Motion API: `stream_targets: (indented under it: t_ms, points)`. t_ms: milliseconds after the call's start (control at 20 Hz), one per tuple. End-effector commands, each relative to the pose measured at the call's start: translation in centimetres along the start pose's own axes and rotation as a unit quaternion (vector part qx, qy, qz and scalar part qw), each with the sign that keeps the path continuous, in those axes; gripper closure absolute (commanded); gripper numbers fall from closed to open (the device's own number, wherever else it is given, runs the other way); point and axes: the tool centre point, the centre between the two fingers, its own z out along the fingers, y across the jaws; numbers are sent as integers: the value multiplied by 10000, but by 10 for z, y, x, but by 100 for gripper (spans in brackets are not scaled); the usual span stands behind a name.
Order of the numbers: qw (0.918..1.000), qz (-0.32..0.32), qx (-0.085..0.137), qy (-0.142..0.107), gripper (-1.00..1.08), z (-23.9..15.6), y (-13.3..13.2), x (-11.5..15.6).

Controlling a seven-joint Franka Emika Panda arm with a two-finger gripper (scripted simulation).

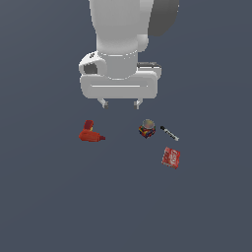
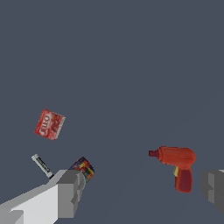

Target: Pick up a designated object from a clutter of objects.

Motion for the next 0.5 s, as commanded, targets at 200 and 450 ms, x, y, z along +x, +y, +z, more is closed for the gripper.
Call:
stream_targets:
  t_ms: [200,450]
  points:
    - [10000,-6,28,2,-92,-1,-5,0]
    - [9999,-38,103,6,-92,-6,-16,-1]
